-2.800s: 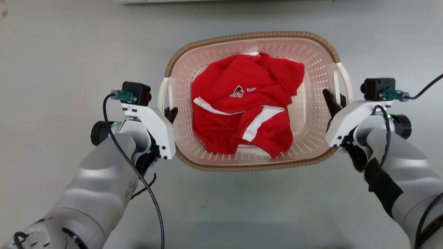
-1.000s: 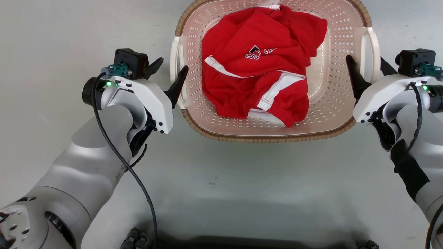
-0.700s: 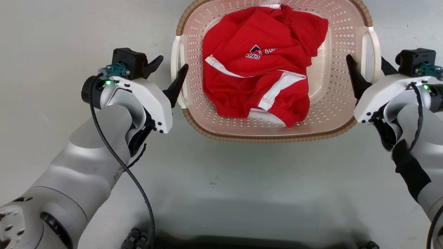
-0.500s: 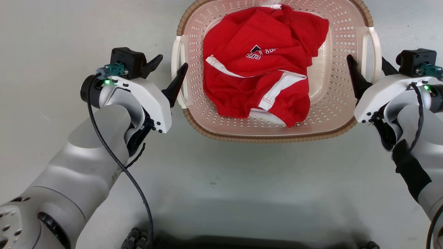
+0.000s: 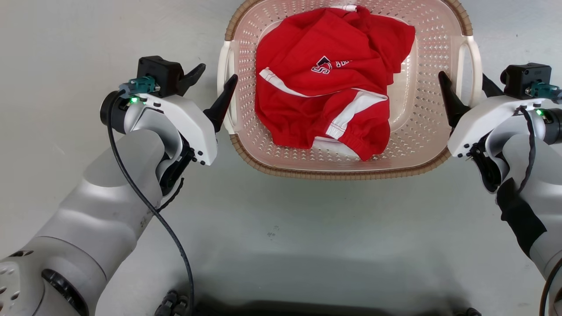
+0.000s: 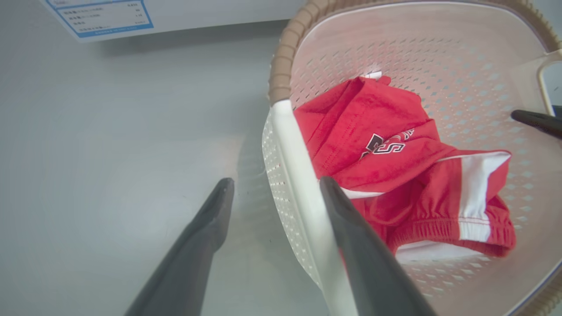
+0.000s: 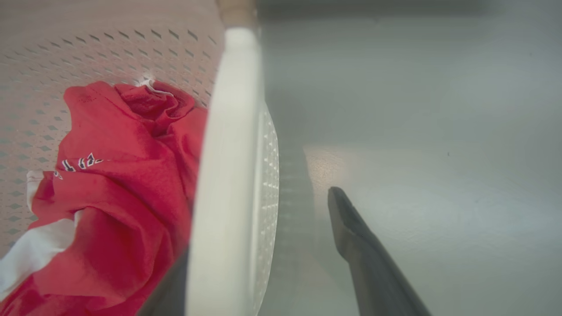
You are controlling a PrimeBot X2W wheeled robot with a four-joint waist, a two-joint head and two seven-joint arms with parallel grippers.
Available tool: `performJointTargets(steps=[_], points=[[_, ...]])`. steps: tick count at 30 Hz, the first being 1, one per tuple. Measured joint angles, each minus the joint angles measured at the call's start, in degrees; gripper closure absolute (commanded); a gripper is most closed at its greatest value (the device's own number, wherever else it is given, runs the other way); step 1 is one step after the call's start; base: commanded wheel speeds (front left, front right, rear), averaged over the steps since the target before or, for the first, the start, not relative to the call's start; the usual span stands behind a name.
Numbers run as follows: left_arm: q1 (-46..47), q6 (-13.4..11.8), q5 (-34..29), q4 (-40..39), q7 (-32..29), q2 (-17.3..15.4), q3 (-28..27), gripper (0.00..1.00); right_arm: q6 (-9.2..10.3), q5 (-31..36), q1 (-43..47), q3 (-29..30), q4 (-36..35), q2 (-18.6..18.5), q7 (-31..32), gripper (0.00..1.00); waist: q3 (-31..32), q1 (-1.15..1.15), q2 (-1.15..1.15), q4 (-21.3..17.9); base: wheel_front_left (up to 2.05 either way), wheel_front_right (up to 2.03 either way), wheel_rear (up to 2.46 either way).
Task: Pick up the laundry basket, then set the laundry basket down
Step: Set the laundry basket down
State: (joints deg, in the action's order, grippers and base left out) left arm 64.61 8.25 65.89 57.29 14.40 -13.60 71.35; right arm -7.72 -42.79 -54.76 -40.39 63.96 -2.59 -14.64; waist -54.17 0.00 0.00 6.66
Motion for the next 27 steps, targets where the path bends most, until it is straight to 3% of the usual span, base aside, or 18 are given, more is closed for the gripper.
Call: performJointTargets(steps=[27], points=[[-3.87,-0.25,-4.94,-2.68,0.01,-1.21,-6.6,0.0,0.02,-5.89,0.04,-5.8,-3.42,-0.55,0.0,0.0,2.42,0.0,0.0,-0.42,0.0,0.0,0.0]])
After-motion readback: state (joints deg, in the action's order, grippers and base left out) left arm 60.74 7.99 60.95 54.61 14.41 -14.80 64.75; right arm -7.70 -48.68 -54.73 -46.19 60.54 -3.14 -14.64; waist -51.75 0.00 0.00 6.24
